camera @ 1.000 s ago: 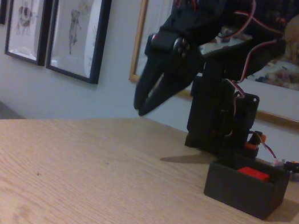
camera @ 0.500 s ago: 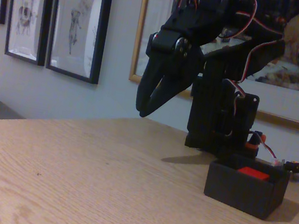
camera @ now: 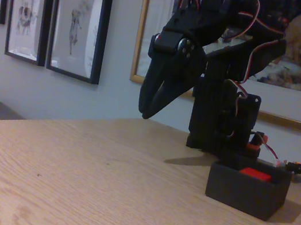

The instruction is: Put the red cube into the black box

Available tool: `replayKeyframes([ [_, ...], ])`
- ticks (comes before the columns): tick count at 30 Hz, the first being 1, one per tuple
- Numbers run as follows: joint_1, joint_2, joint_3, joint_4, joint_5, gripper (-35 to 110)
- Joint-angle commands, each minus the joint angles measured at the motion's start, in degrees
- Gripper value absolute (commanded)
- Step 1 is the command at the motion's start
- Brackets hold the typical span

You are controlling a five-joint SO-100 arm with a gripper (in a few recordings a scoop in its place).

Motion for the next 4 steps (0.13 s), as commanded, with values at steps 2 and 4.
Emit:
replayKeyframes([
  [2,0.62,0.62,-0.44,0.26,-0.88,-1],
  [4,0.62,0.53,-0.44,0.26,-0.88,-1],
])
